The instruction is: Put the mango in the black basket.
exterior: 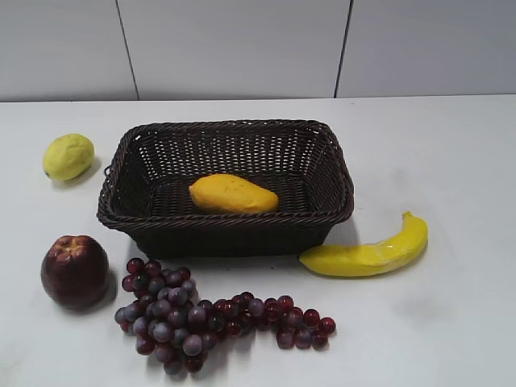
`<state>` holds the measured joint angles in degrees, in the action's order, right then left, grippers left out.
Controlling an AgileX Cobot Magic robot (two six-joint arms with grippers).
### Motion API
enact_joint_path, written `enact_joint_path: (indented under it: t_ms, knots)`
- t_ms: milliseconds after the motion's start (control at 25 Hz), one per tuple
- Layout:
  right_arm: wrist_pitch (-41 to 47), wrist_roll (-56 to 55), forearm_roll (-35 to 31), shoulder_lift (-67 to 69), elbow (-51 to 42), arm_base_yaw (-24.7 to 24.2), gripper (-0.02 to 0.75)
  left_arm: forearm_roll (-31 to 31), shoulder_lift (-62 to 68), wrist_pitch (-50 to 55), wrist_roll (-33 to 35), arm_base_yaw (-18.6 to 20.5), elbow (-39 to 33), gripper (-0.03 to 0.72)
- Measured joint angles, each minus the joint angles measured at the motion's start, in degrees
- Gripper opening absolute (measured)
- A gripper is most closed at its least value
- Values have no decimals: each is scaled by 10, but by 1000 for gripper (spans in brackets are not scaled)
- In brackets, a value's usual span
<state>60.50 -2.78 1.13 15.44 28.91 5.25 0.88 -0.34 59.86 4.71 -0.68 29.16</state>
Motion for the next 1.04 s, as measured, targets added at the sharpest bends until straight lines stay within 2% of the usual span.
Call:
enact_joint_path:
  t_ms: [320, 1040]
  knots:
    - [0, 0, 0, -117, 0, 0, 592, 0, 0, 0, 0, 0, 0, 240]
    - [0, 0, 1, -158, 0, 0, 593, 0, 0, 0, 0, 0, 0, 240]
